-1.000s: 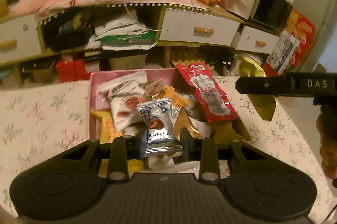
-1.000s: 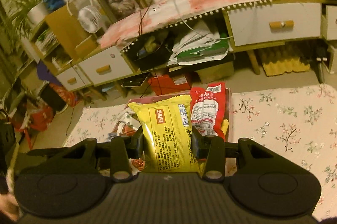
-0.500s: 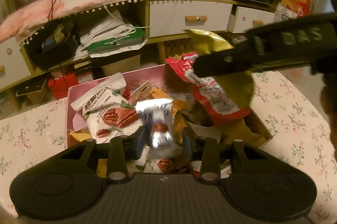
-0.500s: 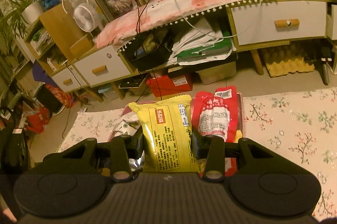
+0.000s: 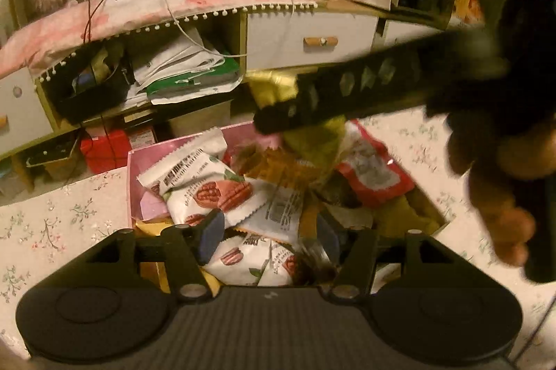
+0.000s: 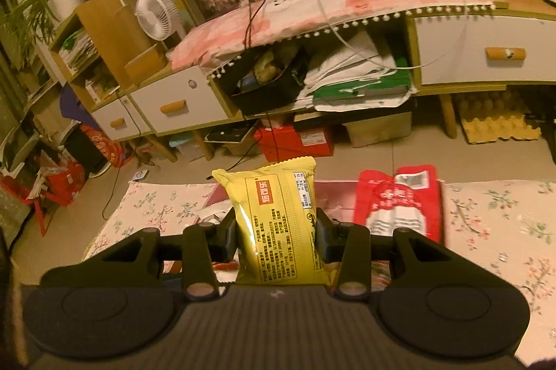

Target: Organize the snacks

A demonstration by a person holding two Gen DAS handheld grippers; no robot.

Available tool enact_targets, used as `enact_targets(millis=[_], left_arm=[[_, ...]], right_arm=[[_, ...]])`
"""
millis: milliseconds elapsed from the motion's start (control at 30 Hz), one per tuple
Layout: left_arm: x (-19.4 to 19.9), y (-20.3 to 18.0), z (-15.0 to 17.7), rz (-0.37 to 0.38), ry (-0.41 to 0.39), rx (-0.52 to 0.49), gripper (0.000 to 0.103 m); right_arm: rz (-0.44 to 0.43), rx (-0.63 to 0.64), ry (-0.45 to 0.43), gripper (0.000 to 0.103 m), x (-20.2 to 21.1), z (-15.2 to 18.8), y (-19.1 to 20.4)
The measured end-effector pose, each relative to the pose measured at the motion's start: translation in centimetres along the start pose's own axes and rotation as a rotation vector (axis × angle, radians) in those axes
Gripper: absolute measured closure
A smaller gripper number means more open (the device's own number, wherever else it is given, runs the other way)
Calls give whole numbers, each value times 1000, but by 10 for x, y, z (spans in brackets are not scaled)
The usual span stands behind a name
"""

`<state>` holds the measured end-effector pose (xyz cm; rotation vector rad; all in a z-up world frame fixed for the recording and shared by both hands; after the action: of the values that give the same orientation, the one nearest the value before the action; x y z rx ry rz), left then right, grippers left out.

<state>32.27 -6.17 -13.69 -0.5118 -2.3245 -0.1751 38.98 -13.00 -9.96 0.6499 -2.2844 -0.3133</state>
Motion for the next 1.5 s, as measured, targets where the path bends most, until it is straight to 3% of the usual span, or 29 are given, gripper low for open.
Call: enact_targets(millis=[133, 267, 400, 500, 700, 833, 1067, 1300, 1433, 1500], left_arm=[[11, 14, -5, 14, -14, 46, 37], [21, 41, -10, 21, -33, 173, 37], [26, 67, -8, 21, -30, 314, 37], [28, 76, -5, 16, -20, 357, 37], [33, 83, -5, 5, -16, 381, 37], [38, 88, 0, -66, 17, 377, 37], [65, 84, 11, -156, 61, 423, 36], [110, 58, 21, -263, 37, 382, 24], [136, 42, 30, -313, 3, 363, 16], [147, 32, 35, -326, -15, 355, 12]], right_arm=[[13, 26, 14, 63, -10, 3, 2], [42, 18, -4, 59, -16, 3, 1], [56, -32, -33, 37, -14, 0, -6], [58, -47, -44, 37, -9, -3, -11], [60, -65, -52, 37, 3, -9, -16], [54, -69, -25, 36, 14, -7, -10], [121, -35, 37, 32, 48, 8, 8], [169, -1, 84, 23, 90, 40, 33], [203, -11, 66, 8, 118, 53, 45], [190, -16, 47, 5, 128, 60, 51]])
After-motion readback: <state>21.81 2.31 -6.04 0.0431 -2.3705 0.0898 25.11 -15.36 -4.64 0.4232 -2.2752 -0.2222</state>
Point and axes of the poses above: each gripper's, at about its wrist camera, not at the fingertips, and x roughly against the way its jaws point, y to its left, z to its underside, the point moved 10 cm from there along -x, roughly the way its jaws point, and after that the axes turned 2 degrees about -z, right-handed, at the moved point
